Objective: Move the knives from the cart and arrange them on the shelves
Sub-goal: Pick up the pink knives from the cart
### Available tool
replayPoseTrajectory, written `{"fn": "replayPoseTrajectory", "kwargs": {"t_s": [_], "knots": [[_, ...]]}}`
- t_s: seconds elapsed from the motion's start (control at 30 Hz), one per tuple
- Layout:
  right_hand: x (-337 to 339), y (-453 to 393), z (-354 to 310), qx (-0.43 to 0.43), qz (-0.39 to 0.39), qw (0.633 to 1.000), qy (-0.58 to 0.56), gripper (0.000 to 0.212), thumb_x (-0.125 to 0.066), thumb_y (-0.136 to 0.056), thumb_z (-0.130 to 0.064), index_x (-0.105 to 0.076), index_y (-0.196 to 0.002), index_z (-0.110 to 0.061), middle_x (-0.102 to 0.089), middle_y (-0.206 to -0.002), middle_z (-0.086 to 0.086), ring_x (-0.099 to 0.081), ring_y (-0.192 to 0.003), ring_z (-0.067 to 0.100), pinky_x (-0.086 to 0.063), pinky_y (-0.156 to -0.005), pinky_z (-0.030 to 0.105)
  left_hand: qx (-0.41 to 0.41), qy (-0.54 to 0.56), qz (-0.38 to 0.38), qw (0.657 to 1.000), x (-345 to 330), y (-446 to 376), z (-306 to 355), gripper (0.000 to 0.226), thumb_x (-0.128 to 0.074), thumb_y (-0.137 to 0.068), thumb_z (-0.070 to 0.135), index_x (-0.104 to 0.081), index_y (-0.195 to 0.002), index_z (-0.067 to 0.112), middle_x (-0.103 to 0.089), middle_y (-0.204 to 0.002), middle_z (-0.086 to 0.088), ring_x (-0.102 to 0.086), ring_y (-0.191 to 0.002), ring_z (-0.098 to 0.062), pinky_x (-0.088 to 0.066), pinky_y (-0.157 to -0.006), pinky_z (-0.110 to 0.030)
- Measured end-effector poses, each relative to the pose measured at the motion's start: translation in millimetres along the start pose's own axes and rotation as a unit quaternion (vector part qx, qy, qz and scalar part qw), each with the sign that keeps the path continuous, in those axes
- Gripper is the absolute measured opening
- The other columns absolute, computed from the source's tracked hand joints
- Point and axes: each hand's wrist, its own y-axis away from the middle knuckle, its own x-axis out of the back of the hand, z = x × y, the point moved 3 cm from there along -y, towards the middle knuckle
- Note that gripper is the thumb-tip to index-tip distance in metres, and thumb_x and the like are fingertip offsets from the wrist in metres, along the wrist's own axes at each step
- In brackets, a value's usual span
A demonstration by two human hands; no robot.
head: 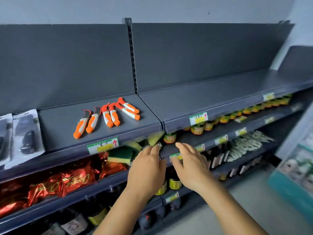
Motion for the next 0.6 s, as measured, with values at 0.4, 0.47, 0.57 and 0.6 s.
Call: {"fn": "replayPoseTrajectory", "kwargs": {"t_s": [0.4,0.47,0.57,0.6], "knots": [[-35,162,151,-0.247,-0.030,0.968,-0.021,0.056,-0.038,-0.098,-0.042,-0.027,-0.148,-0.021,-0.031,-0.153,-0.002,-0.028,-0.140,0.019,-0.026,-0.112,0.035,-0.086,0.022,-0.215,0.973,-136,93,98,0.044,-0.046,-0.095,0.034,-0.043,-0.136,0.018,-0.051,-0.134,-0.004,-0.048,-0.123,-0.023,-0.041,-0.094,-0.032],[-32,188,174,-0.280,-0.019,0.959,-0.027,0.055,-0.038,-0.098,-0.043,-0.028,-0.148,-0.022,-0.031,-0.153,-0.002,-0.029,-0.140,0.018,-0.026,-0.113,0.035,-0.106,0.023,-0.242,0.964,-155,108,122,0.045,-0.045,-0.095,0.035,-0.044,-0.136,0.018,-0.049,-0.137,-0.002,-0.046,-0.126,-0.020,-0.040,-0.098,-0.031],[-22,228,208,-0.316,0.000,0.948,-0.044,0.055,-0.040,-0.098,-0.042,-0.030,-0.147,-0.021,-0.034,-0.152,-0.001,-0.032,-0.138,0.019,-0.027,-0.112,0.036,-0.136,0.026,-0.278,0.951,-180,133,163,0.049,-0.044,-0.097,0.037,-0.038,-0.142,0.021,-0.043,-0.145,0.000,-0.042,-0.131,-0.019,-0.037,-0.102,-0.030],[-17,242,219,-0.325,0.008,0.945,-0.047,0.054,-0.040,-0.098,-0.041,-0.031,-0.147,-0.021,-0.035,-0.152,0.000,-0.033,-0.138,0.019,-0.027,-0.112,0.036,-0.147,0.024,-0.288,0.946,-187,142,177,0.050,-0.043,-0.097,0.038,-0.036,-0.144,0.022,-0.041,-0.146,0.002,-0.041,-0.132,-0.018,-0.036,-0.103,-0.030]]}}
